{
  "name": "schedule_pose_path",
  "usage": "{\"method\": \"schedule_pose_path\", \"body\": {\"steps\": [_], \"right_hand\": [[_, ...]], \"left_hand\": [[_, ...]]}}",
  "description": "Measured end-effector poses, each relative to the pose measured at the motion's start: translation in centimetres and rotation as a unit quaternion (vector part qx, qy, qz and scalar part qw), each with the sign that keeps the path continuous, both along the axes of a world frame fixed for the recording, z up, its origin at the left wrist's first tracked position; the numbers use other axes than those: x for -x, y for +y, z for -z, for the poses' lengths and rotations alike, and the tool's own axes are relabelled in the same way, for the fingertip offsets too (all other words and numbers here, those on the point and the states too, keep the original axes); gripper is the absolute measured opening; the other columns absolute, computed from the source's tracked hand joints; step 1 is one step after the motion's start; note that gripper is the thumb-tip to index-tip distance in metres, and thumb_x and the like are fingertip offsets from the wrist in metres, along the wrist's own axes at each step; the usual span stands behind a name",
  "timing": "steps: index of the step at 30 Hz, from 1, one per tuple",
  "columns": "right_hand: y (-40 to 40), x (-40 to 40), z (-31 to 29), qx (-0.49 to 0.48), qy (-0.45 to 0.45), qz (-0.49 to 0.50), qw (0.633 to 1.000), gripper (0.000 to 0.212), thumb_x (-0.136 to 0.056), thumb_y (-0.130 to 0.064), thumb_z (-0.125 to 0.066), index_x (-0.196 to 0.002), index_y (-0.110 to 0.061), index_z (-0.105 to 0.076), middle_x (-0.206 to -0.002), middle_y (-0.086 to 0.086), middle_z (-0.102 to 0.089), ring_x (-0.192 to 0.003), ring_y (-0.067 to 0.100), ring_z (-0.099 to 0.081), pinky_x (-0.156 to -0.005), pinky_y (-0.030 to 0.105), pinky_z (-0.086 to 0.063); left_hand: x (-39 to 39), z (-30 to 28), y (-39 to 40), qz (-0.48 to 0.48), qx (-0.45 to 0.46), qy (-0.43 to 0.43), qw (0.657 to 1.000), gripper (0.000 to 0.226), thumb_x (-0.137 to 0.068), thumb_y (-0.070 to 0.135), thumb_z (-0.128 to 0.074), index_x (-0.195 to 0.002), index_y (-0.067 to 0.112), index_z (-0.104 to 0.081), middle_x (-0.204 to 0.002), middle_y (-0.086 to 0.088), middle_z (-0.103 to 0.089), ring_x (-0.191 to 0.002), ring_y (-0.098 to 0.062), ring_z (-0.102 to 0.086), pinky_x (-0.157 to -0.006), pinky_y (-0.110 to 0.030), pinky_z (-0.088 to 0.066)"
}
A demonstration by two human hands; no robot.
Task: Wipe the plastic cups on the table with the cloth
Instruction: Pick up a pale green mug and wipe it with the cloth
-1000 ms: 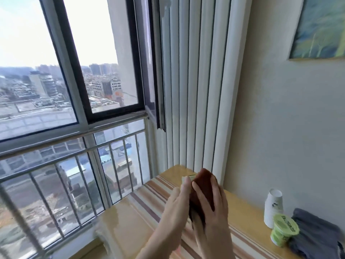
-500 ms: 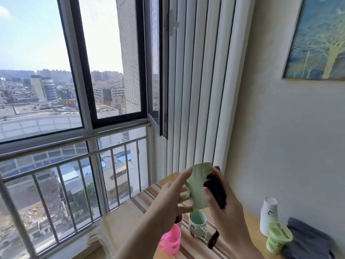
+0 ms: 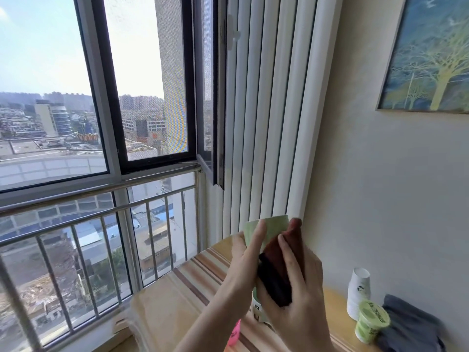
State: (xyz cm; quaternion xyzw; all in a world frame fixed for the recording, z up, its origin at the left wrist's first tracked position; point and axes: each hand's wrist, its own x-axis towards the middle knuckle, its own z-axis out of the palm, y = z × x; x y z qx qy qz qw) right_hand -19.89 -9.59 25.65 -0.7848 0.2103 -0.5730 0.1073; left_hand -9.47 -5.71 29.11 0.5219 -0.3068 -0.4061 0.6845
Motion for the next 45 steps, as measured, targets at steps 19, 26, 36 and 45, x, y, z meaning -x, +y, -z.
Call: {"method": "schedule_pose_path", "body": {"steps": [19,26,36,45], "right_hand": [[-1.9,-0.6,-0.2,-0.185,-0.067,-0.058,0.979,0.072,-0.080,-0.049,-0.057,-0.147,-0.029,-0.038,-0.145,-0.003,-0.045,-0.133,0.012,-0.049,-0.105,0.027,-0.046],[-3.1,-0.2,-0.9,-0.240,-0.090,-0.158,0.954,0.077,-0.077,-0.042,-0.060,-0.148,-0.029,-0.035,-0.156,-0.018,-0.034,-0.140,-0.002,-0.038,-0.105,0.011,-0.039],[-4.0,-0.2,-0.1,-0.184,-0.080,-0.045,0.979,0.067,-0.085,-0.047,-0.050,-0.148,-0.030,-0.035,-0.151,-0.021,-0.038,-0.140,0.009,-0.037,-0.113,0.046,-0.037],[-2.8,0.6,1.9,-0.041,-0.052,-0.022,0.998,0.048,-0.090,-0.026,-0.048,-0.137,-0.027,-0.051,-0.149,-0.004,-0.048,-0.132,0.019,-0.047,-0.106,0.042,-0.042]], "left_hand": [[-0.4,-0.3,-1.6,0.047,0.013,-0.123,0.991,0.045,-0.093,0.067,-0.041,-0.129,0.042,-0.035,-0.118,0.021,-0.053,-0.103,0.018,-0.058,-0.084,-0.006,-0.049],[-0.1,-0.4,-2.3,0.020,0.048,-0.066,0.996,0.074,-0.078,0.051,-0.078,-0.134,0.025,-0.036,-0.119,-0.004,-0.066,-0.102,-0.008,-0.072,-0.089,-0.029,-0.061],[-0.6,-0.1,-2.8,0.092,0.031,-0.036,0.995,0.026,-0.091,0.052,-0.063,-0.110,0.041,-0.049,-0.106,0.006,-0.069,-0.091,0.005,-0.072,-0.081,-0.020,-0.058],[-2.4,-0.6,-3.7,0.007,0.033,0.095,0.995,0.080,-0.059,0.050,-0.089,-0.125,0.018,-0.057,-0.116,-0.018,-0.072,-0.100,-0.030,-0.075,-0.082,-0.045,-0.063]]}}
